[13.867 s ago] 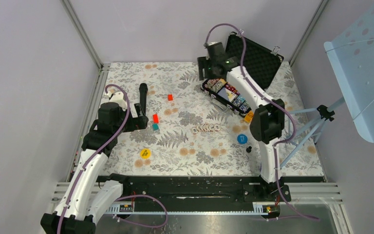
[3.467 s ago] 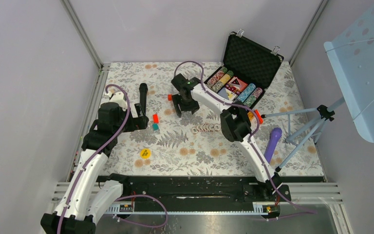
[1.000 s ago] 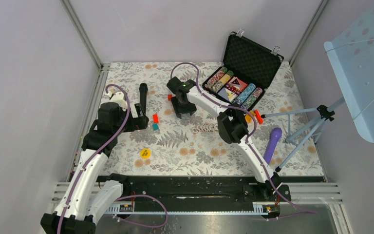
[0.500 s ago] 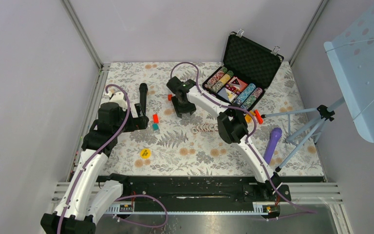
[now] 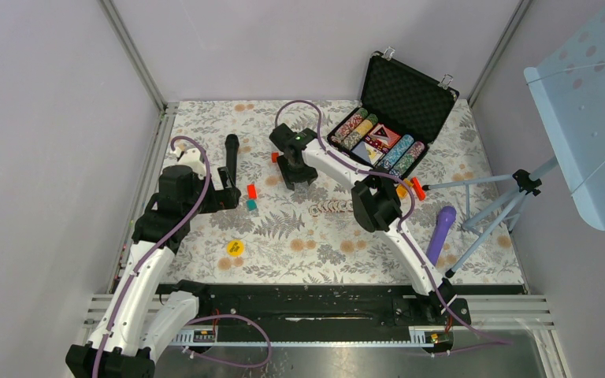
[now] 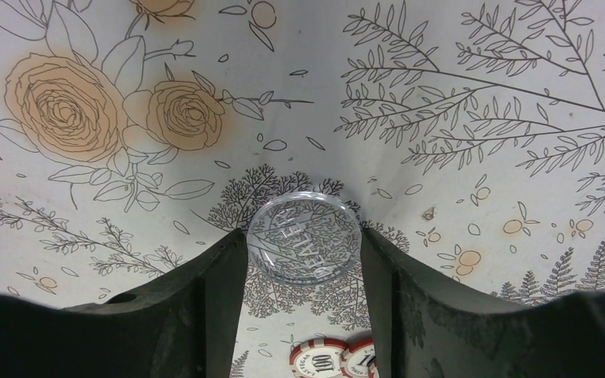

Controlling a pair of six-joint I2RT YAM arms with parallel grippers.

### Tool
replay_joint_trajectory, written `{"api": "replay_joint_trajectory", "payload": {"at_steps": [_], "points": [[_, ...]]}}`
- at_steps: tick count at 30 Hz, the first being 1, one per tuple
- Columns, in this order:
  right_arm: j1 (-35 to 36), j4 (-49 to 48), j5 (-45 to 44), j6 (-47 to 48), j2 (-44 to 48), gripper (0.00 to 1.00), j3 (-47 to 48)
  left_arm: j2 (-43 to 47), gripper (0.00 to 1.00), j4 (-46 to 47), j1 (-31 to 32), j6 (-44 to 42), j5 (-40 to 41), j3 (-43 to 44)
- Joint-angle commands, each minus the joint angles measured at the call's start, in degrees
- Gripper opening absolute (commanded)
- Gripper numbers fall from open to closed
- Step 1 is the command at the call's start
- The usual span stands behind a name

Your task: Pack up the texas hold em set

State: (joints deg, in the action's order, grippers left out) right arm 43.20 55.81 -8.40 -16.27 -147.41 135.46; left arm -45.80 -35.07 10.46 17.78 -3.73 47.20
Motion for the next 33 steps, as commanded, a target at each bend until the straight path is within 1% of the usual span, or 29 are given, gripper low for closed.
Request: {"api": "replay_joint_trajectory", "payload": {"at_steps": [1, 10, 22, 27, 33], "points": [[0.6, -1.7, -2.4, 0.7, 2.9, 0.59, -1.7, 1.1, 0.99, 1.5, 0.0, -0.6, -1.0, -0.2], [0.2, -4.9, -2.1, 0.5, 6.5, 0.59, -3.7, 1.0, 0.99, 1.5, -0.1, -0.6, -1.1, -0.3], [-3.8, -4.9, -0.2, 0.3, 8.6, 0.59, -4.7, 0.9, 0.99, 1.5, -0.1, -0.6, -0.9, -0.2], [-8.0, -4.9, 0.2, 0.4, 11.1, 0.59, -5.8, 0.9, 0.99, 1.5, 0.0, -0.6, -1.0, -0.2], [-14.8, -4.7, 0.9, 1.5, 14.5, 0.59, -5.9, 0.8, 0.99, 1.5, 0.0, -0.6, -1.1, -0.1]]}}
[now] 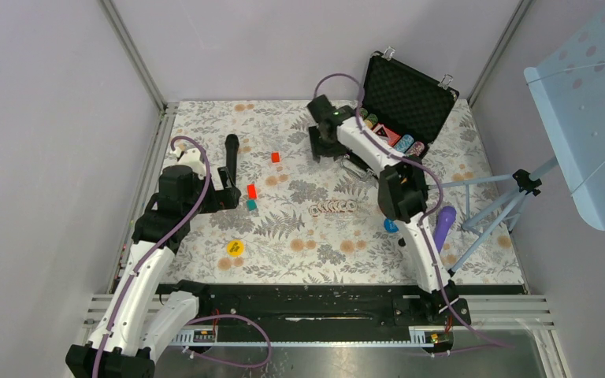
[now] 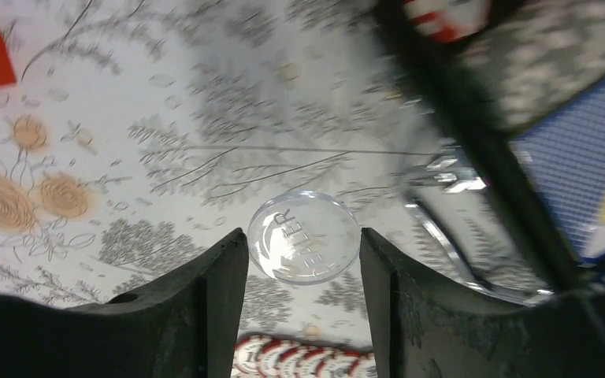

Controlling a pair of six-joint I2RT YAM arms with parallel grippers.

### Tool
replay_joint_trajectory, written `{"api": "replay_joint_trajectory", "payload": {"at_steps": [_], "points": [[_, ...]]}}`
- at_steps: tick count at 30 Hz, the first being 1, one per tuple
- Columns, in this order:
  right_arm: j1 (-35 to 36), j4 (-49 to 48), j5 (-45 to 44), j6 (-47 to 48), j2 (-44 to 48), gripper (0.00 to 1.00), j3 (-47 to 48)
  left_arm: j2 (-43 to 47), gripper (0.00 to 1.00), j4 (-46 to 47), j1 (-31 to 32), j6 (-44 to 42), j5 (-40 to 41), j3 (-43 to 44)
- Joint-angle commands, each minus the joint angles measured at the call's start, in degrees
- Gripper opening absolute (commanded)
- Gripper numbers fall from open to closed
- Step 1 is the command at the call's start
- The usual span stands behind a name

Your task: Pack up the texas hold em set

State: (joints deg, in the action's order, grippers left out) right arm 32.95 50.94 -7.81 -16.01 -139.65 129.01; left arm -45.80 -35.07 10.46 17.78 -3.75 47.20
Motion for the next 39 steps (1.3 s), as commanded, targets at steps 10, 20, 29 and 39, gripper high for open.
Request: {"api": "replay_joint_trajectory", "payload": {"at_steps": [10, 20, 29, 39], "points": [[-17.1, 2.2, 1.5, 2.2, 3.5, 0.59, 5.6, 0.5, 0.99, 1.5, -0.1, -0.6, -1.2, -0.2], [-22.0, 1.5, -0.3, 1.2, -2.8, 0.59, 15.5, 0.1, 0.99, 1.5, 0.0, -0.6, -1.1, -0.2], [-23.6, -0.5, -2.2, 0.2, -4.9, 0.61, 16.6, -0.1, 0.99, 1.5, 0.0, -0.7, -1.0, -0.2], [-24.6, -2.4, -2.4, -0.2, -4.7, 0.75, 16.9, -0.2, 0.99, 1.5, 0.0, -0.7, -1.0, -0.2]]}}
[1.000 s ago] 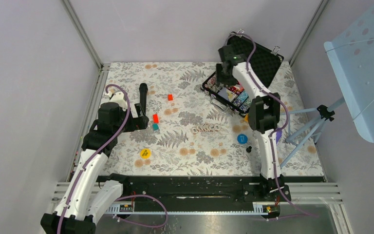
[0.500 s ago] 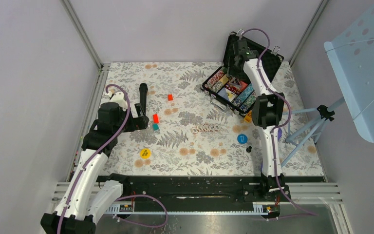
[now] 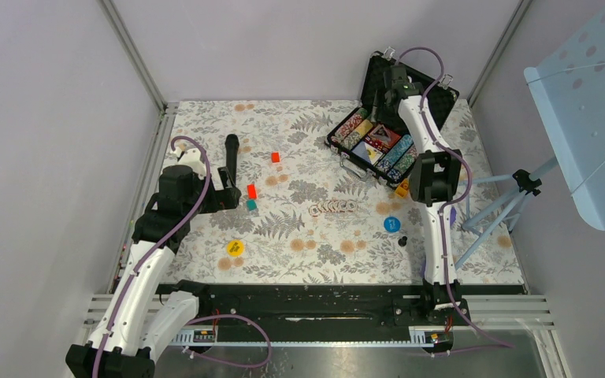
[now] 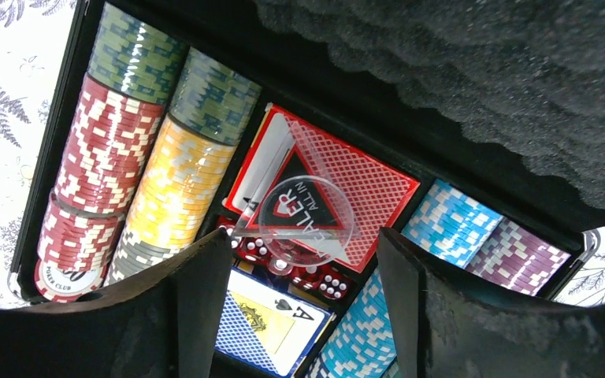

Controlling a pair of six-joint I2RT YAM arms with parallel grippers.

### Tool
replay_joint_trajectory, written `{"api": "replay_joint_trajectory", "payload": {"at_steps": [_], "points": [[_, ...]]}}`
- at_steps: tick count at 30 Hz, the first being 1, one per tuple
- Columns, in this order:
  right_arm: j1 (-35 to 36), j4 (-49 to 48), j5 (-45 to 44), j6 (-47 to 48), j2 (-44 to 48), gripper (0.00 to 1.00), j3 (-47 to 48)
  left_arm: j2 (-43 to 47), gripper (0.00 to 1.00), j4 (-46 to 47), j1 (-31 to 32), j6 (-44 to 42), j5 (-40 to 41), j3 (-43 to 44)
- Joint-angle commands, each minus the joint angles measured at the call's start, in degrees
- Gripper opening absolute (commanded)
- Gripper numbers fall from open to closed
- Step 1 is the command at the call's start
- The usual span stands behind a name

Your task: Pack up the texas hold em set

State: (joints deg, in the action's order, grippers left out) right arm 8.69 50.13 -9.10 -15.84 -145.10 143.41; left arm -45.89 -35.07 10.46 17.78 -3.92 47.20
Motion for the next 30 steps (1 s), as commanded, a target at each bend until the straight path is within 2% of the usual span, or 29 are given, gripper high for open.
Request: {"api": "replay_joint_trajectory", "payload": {"at_steps": [1, 8, 11, 13, 15, 17, 20, 25, 30], "points": [[-0.3, -1.6, -1.2, -0.5, 1.3, 0.75, 2.1, -0.2, 0.99, 1.5, 0.0, -0.7, -0.8, -0.1], [-0.3, -6.0, -2.7, 0.2, 13.1, 0.82, -11.5, -0.1, 0.99, 1.5, 0.0, -0.7, -0.6, -0.2], [-0.2, -6.1, -6.0, 1.1, 19.2, 0.97, -16.4, 0.4, 0.99, 1.1, 0.0, -0.6, 0.8, 0.1], [-0.2, -7.7, -7.9, 1.1, 24.7, 0.99, -22.5, 1.1, 0.99, 1.1, 0.0, -0.4, 1.6, 0.1], [-0.3, -15.5, -6.9, 1.7, 32.1, 0.99, -33.5, 2.0, 0.99, 1.5, -0.1, -0.3, 1.9, -0.1], [-0.4, -21.6, -1.4, 2.7, 38.7, 0.99, -42.6, 2.6, 0.99, 1.9, 0.0, -0.3, 1.7, -0.3], [-0.3, -20.4, 3.9, 0.1, 44.2, 0.97, -48.9, 3.1, 0.99, 2.1, -0.1, -0.2, 1.7, -0.3], [-0.1, -20.3, 3.4, -13.9, 55.5, 0.85, -67.4, 3.8, 0.99, 2.2, 0.0, 0.1, 2.2, -0.5], [4.2, -22.8, -1.5, -22.0, 63.7, 0.83, -84.8, 3.8, 0.99, 2.2, 0.0, 0.2, 1.6, -0.6]]}}
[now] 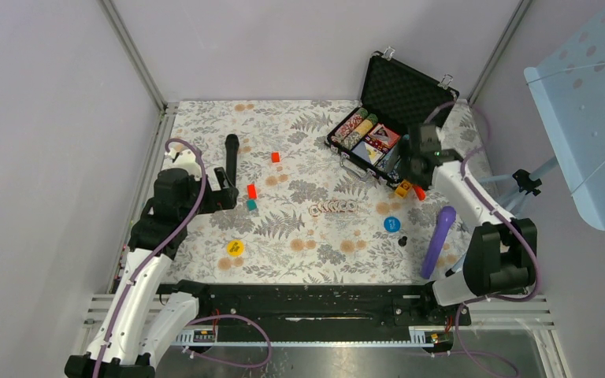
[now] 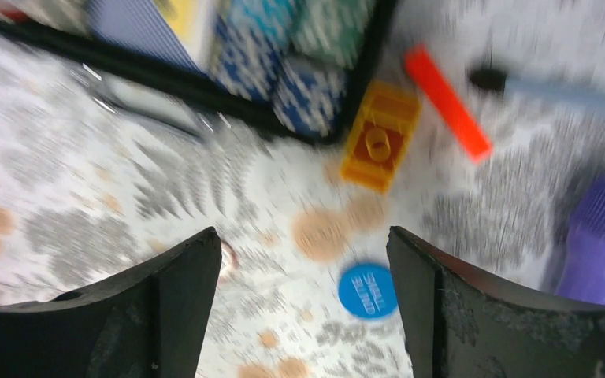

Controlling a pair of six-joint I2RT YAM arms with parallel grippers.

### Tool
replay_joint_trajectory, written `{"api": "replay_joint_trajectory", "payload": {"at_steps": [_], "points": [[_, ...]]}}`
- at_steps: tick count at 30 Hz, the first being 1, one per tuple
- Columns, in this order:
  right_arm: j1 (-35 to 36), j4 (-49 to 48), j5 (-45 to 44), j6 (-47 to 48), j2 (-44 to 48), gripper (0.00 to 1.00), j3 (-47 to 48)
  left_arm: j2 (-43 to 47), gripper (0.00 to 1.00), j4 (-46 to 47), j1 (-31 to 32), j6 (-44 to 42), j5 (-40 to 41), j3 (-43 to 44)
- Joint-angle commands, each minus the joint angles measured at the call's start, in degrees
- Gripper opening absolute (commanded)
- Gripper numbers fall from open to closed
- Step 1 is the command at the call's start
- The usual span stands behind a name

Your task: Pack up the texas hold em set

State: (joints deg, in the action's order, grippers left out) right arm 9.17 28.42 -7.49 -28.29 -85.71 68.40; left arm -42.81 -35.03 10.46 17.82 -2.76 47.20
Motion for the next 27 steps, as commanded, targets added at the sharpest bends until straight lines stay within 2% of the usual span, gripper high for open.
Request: {"api": "replay_joint_trajectory", "payload": {"at_steps": [1, 9, 18, 27], "points": [[4.7, -1.3, -3.8, -10.5, 4.9, 0.83, -11.9, 0.7, 0.99, 2.2, 0.0, 0.2, 0.1, -0.7], [7.8, -4.9, -5.1, -14.1, 3.9, 0.83, -20.4, 1.6, 0.99, 1.6, 0.1, 0.2, -1.4, -1.2], [7.7, -5.3, -6.9, -13.6, -0.9, 0.83, -21.8, 4.2, 0.99, 0.9, 0.2, -0.2, -1.1, -3.0], [7.9, -3.9, -9.8, -14.2, -1.7, 0.82, -21.3, 4.1, 0.99, 0.8, 0.7, -0.4, -1.0, -3.2]]}}
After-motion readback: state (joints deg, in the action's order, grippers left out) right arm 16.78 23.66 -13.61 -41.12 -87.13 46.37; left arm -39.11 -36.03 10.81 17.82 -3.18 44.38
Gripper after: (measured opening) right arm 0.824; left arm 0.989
